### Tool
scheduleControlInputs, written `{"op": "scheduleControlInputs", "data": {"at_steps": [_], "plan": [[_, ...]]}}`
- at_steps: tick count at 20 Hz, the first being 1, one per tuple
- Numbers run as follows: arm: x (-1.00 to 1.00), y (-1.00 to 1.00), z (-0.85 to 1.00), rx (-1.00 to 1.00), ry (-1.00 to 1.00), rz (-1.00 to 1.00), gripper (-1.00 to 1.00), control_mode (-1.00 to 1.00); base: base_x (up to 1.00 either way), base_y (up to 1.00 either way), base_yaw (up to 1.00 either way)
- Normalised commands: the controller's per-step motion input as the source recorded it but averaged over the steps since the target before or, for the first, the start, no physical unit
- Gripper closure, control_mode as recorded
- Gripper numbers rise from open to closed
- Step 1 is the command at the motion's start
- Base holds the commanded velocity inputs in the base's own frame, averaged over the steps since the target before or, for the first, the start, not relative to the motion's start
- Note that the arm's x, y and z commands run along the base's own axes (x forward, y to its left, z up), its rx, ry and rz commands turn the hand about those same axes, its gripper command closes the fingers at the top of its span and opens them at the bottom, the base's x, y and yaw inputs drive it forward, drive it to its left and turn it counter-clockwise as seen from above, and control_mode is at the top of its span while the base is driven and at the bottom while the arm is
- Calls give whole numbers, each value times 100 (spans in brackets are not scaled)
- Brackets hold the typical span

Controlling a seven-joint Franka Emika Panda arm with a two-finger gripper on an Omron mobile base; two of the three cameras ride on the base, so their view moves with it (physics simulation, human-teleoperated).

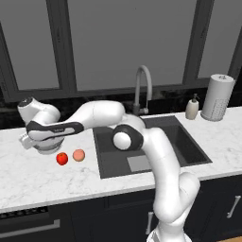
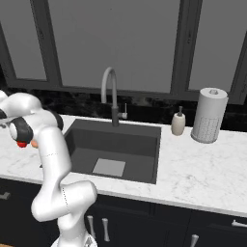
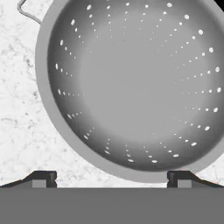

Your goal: Put the colander in the sink, put the apple, peach in the colander, and turn on the sink faucet and pour water over the colander.

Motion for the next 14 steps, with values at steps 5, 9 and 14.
{"op": "scheduleControlInputs", "data": {"at_steps": [5, 9, 14], "plan": [[20, 14, -16, -1, -2, 4, -100, -100, 0, 0, 0], [2, 36, -10, -3, 0, 2, -100, -100, 0, 0, 0], [9, 10, -19, -1, 0, 4, -100, -100, 0, 0, 0]]}}
